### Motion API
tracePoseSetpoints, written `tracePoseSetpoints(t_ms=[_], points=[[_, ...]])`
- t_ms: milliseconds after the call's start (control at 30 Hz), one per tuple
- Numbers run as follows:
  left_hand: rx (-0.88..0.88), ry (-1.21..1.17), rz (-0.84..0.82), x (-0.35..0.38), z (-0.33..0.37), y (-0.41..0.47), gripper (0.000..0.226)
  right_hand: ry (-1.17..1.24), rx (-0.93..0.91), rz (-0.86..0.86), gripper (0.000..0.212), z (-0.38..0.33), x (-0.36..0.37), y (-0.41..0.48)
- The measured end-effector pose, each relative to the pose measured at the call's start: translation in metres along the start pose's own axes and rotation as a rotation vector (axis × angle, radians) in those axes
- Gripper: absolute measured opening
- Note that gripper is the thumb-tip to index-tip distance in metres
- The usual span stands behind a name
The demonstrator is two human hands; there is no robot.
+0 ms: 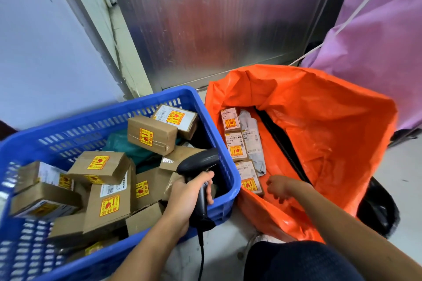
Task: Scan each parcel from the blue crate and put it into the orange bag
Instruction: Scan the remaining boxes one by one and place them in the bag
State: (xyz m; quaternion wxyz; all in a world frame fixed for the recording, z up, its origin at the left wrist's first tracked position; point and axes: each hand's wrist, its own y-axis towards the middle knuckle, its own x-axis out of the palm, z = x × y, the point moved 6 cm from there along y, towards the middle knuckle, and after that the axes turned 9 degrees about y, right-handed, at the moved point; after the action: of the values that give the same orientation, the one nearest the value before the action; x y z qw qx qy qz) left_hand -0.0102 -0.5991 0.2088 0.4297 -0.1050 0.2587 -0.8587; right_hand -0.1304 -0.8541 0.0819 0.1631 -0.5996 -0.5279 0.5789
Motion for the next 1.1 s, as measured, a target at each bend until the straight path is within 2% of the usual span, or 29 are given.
tracePoseSetpoints(t_ms=[167,300,367,467,600,667,767,833,933,1100], points=[[-0.023,0.049,0.063,-0.007,0.010,-0.016,0.025,-0.052,0.042,0.033,0.028,-0.029,-0.059,-0.047],[-0.017,0.093,-0.004,-0.030,0.027,-0.044,0.022,-0.024,-0.051,0.154,0.042,-0.081,-0.101,-0.089],[-0.008,0.120,-0.020,-0.052,0.038,-0.060,0.019,-0.031,-0.120,0.172,0.036,-0.117,-0.105,-0.115],[0.004,0.190,-0.003,-0.095,0.053,-0.082,0.019,-0.070,-0.214,0.194,0.024,-0.170,-0.096,-0.147],[0.027,0.266,0.026,-0.155,0.064,-0.111,0.018,-0.241,-0.316,0.241,0.033,-0.225,-0.069,-0.152],[0.046,0.287,0.065,-0.183,0.067,-0.122,0.025,-0.291,-0.381,0.312,0.038,-0.245,-0.052,-0.164],[0.061,0.314,0.138,-0.221,0.061,-0.131,0.034,-0.301,-0.487,0.458,0.030,-0.264,-0.027,-0.176],[0.084,0.347,0.213,-0.240,0.055,-0.136,0.033,-0.286,-0.539,0.447,0.029,-0.269,-0.011,-0.163],[0.158,0.472,0.338,-0.255,0.066,-0.144,0.028,-0.293,-0.530,0.429,0.030,-0.274,-0.003,-0.147],[0.251,0.452,0.338,-0.267,0.087,-0.145,0.019,-0.340,-0.535,0.448,0.025,-0.295,-0.003,-0.131]])
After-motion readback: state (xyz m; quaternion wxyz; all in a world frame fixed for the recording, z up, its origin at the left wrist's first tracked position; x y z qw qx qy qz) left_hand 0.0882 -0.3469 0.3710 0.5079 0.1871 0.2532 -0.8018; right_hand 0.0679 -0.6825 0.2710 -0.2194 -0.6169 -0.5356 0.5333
